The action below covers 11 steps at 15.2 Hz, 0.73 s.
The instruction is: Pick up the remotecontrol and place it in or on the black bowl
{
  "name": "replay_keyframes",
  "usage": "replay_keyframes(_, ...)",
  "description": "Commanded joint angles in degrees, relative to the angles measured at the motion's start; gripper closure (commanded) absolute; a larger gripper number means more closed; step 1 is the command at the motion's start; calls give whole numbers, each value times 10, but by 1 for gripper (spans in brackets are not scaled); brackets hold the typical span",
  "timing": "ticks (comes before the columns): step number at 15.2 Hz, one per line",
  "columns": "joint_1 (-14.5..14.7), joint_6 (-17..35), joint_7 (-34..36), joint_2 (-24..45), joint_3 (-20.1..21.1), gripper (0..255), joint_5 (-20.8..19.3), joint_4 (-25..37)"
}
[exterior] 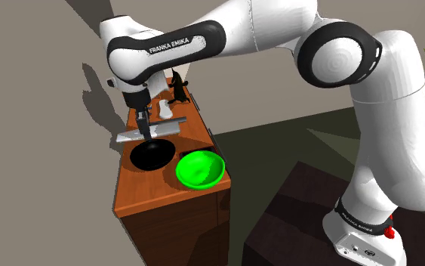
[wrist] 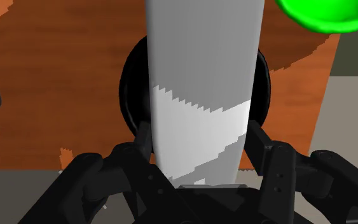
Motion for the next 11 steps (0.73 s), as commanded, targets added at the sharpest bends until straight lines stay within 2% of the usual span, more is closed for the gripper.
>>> replay_keyframes(1,4,12,6,2,1,255,-1,-10)
replay_keyframes(11,3,83,8,14,0,255,-2,-68)
